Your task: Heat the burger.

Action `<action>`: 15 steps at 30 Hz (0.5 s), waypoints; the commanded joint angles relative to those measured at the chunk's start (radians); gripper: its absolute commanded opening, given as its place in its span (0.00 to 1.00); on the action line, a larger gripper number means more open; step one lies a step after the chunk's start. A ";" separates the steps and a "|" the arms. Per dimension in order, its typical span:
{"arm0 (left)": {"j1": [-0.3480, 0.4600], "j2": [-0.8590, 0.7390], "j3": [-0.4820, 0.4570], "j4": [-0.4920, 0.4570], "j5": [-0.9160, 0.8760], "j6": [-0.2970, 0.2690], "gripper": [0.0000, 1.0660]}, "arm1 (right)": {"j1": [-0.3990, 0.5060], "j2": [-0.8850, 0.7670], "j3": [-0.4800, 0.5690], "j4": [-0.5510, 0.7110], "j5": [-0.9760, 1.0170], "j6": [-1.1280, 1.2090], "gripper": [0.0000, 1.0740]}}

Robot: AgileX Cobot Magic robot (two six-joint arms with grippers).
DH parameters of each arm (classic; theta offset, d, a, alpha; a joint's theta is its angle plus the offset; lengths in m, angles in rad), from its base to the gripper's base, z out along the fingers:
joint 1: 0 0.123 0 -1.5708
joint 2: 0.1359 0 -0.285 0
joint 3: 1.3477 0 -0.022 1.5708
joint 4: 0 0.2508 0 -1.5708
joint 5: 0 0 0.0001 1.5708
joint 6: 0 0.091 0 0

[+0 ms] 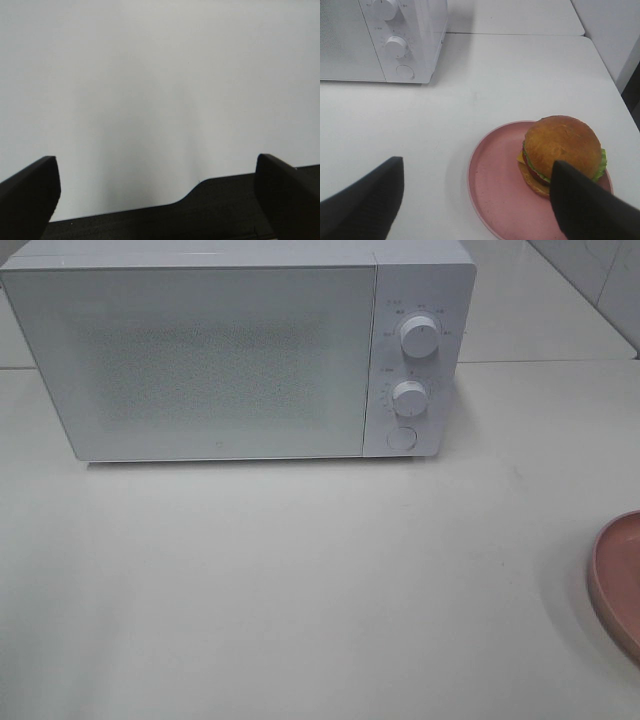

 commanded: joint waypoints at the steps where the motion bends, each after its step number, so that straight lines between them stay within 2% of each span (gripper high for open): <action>1: 0.010 -0.074 0.005 -0.007 -0.010 -0.004 0.92 | -0.008 -0.026 0.003 -0.001 -0.003 0.000 0.71; 7: 0.086 -0.190 0.005 -0.007 -0.010 -0.001 0.92 | -0.008 -0.026 0.003 -0.001 -0.003 0.000 0.71; 15: 0.098 -0.321 0.005 -0.004 -0.009 -0.001 0.92 | -0.008 -0.026 0.003 -0.001 -0.003 0.000 0.71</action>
